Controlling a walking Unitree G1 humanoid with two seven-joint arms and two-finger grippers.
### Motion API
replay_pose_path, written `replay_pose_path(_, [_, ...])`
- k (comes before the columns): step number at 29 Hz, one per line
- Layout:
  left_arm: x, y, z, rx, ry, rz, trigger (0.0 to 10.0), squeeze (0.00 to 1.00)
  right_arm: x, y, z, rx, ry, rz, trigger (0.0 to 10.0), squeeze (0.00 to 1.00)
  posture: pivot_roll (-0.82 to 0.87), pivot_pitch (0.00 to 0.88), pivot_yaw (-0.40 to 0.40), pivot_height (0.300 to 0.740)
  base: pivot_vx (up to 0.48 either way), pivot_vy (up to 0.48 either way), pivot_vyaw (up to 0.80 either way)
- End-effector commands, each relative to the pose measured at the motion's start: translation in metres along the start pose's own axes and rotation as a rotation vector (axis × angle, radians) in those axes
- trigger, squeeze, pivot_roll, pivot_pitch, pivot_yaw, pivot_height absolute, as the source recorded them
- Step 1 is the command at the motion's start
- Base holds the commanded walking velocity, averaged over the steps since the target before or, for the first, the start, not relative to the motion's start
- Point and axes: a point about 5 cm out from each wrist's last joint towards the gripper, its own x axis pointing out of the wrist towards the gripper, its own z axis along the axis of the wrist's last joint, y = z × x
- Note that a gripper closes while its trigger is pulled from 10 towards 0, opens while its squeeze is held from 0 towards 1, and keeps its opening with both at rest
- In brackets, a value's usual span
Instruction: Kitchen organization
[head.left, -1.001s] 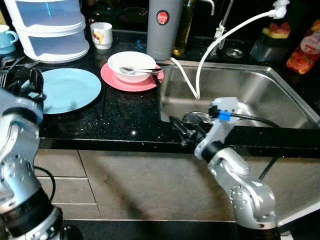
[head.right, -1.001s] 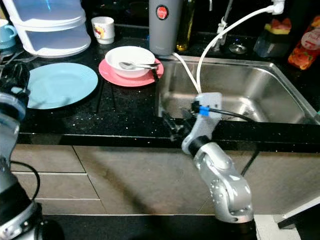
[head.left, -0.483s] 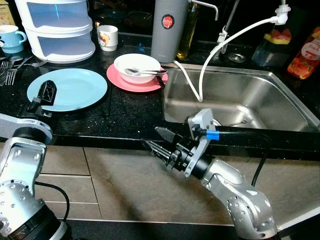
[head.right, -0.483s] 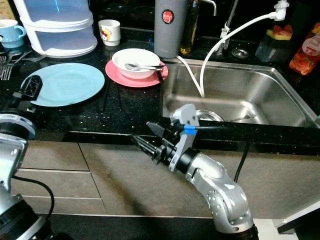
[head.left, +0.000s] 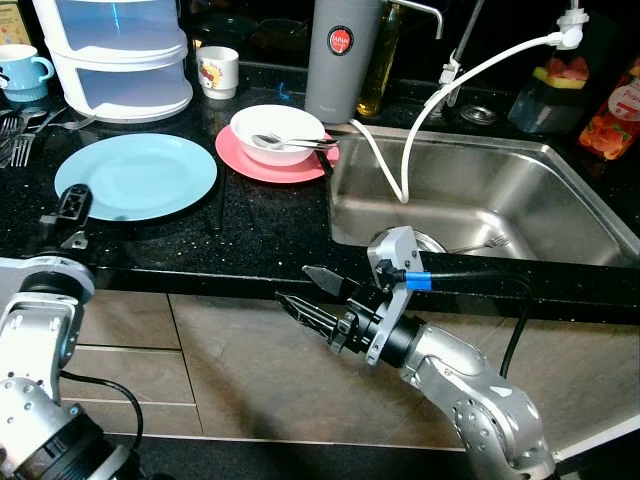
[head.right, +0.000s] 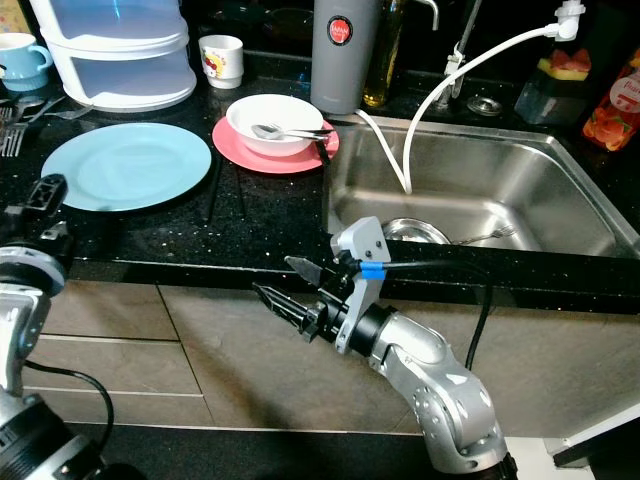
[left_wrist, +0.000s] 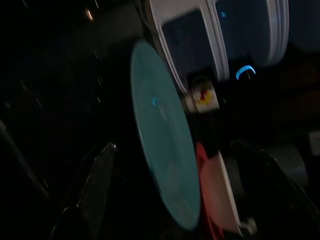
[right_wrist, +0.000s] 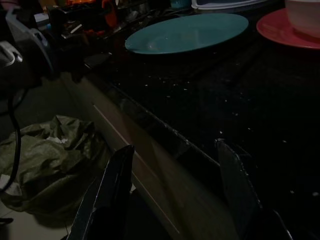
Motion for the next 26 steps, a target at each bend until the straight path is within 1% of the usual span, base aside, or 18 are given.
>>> replay_pose_path(1, [0.002,0.011,0.0,0.027,0.022,0.084,10.0,0.0,-0.002,0.003,0.002,-0.013,-0.003,0.018,10.0,0.0,0.12,0.058,-0.072,0.74,0.0,0.0,0.0])
replay_pose_path(2, [0.005,0.012,0.005,0.043,0.022,0.108,10.0,0.0,-0.002,0.003,0.001,-0.014,0.0,0.018,10.0,0.0,0.12,0.058,-0.073,0.74,0.0,0.0,0.0])
replay_pose_path(3, [0.005,0.012,0.005,0.043,0.022,0.108,10.0,0.0,-0.002,0.003,0.001,-0.014,0.0,0.018,10.0,0.0,0.12,0.058,-0.073,0.74,0.0,0.0,0.0])
replay_pose_path(5, [0.011,0.014,0.013,0.055,0.028,0.153,10.0,0.0,-0.003,0.003,0.001,-0.016,0.003,0.019,10.0,0.0,0.12,0.059,-0.075,0.74,0.0,0.0,0.0])
replay_pose_path(6, [0.014,0.016,0.014,0.08,0.058,0.18,10.0,0.0,-0.004,0.003,0.001,-0.017,0.005,0.019,10.0,0.0,0.11,0.06,-0.077,0.74,0.0,0.0,0.0])
replay_pose_path(7, [0.017,0.016,0.016,0.08,0.07,0.192,10.0,0.0,-0.004,0.004,0.001,-0.019,0.006,0.019,10.0,0.0,0.11,0.059,-0.076,0.74,0.0,0.0,0.0])
replay_pose_path(8, [0.023,0.017,0.015,0.084,0.118,0.215,10.0,0.0,-0.004,0.004,0.002,-0.024,0.01,0.021,10.0,0.0,0.11,0.06,-0.075,0.74,0.0,0.0,0.0])
replay_pose_path(10, [0.026,0.016,0.016,0.08,0.125,0.21,10.0,0.0,-0.004,0.005,0.002,-0.025,0.01,0.021,10.0,0.0,0.11,0.06,-0.074,0.74,0.0,0.0,0.0])
replay_pose_path(12, [0.031,0.013,0.012,0.081,0.176,0.195,10.0,0.0,-0.005,0.005,0.003,-0.029,0.013,0.02,10.0,0.0,0.1,0.061,-0.074,0.74,0.0,0.0,0.0])
replay_pose_path(16, [0.037,0.006,0.004,0.071,0.233,0.171,10.0,0.0,-0.006,0.005,0.003,-0.032,0.017,0.018,10.0,0.0,0.09,0.063,-0.073,0.74,0.0,0.0,0.0])
replay_pose_path(19, [0.038,0.005,0.001,0.083,0.262,0.168,10.0,0.0,-0.006,0.005,0.004,-0.035,0.018,0.017,10.0,0.0,0.09,0.063,-0.074,0.74,0.0,0.0,0.0])
replay_pose_path(22, [0.042,0.001,-0.009,0.08,0.327,0.149,10.0,0.0,-0.007,0.006,0.005,-0.036,0.019,0.018,10.0,0.0,0.09,0.062,-0.075,0.74,0.0,0.0,0.0])
replay_pose_path(23, [0.042,0.001,-0.009,0.08,0.327,0.149,10.0,0.0,-0.007,0.006,0.005,-0.036,0.019,0.018,10.0,0.0,0.09,0.062,-0.075,0.74,0.0,0.0,0.0])
replay_pose_path(24, [0.043,-0.001,-0.013,0.075,0.352,0.14,10.0,0.0,-0.007,0.006,0.005,-0.036,0.019,0.019,10.0,0.0,0.09,0.063,-0.076,0.74,0.0,0.0,0.0])
replay_pose_path(26, [0.043,-0.002,-0.017,0.074,0.368,0.134,10.0,0.0,-0.007,0.006,0.005,-0.036,0.019,0.02,10.0,0.0,0.09,0.063,-0.076,0.74,0.0,0.0,0.0])
